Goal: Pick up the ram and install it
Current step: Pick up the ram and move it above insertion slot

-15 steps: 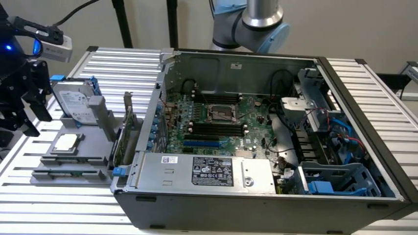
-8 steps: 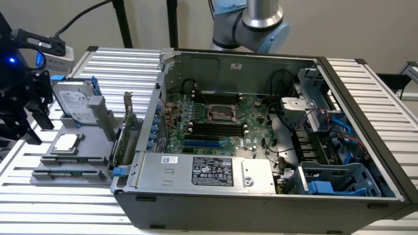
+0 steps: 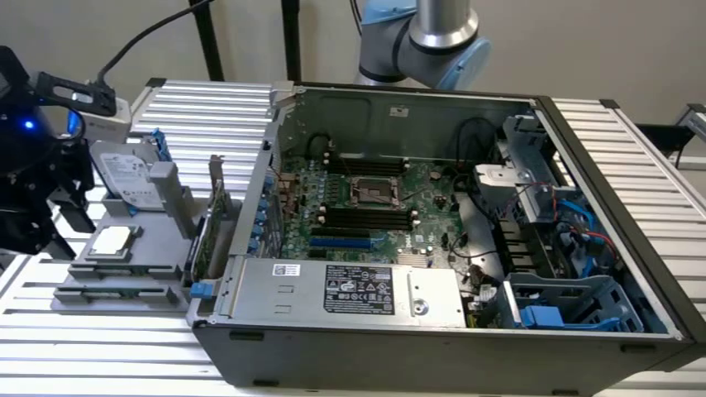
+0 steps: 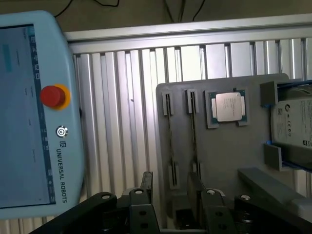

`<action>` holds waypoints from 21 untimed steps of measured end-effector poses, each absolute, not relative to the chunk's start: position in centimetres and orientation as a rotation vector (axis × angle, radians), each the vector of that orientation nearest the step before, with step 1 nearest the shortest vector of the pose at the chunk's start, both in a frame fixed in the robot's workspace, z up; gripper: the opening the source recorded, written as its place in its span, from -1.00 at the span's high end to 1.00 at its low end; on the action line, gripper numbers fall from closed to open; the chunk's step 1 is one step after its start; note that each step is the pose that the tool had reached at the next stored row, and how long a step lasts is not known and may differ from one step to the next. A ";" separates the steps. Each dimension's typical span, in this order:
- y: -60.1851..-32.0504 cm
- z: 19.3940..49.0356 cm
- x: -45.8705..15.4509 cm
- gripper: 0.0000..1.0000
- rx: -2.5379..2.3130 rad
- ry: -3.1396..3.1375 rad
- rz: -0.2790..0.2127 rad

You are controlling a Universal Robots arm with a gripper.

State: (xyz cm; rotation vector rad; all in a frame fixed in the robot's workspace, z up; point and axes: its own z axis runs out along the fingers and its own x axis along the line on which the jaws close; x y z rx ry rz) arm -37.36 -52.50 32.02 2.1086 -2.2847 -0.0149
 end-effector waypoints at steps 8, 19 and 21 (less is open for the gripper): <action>-52.6 30.6 -37.2 0.16 2.109 -2.284 -0.015; -52.7 28.6 -37.1 0.16 2.110 -2.283 -0.015; -52.7 28.2 -37.1 0.16 2.110 -2.283 -0.015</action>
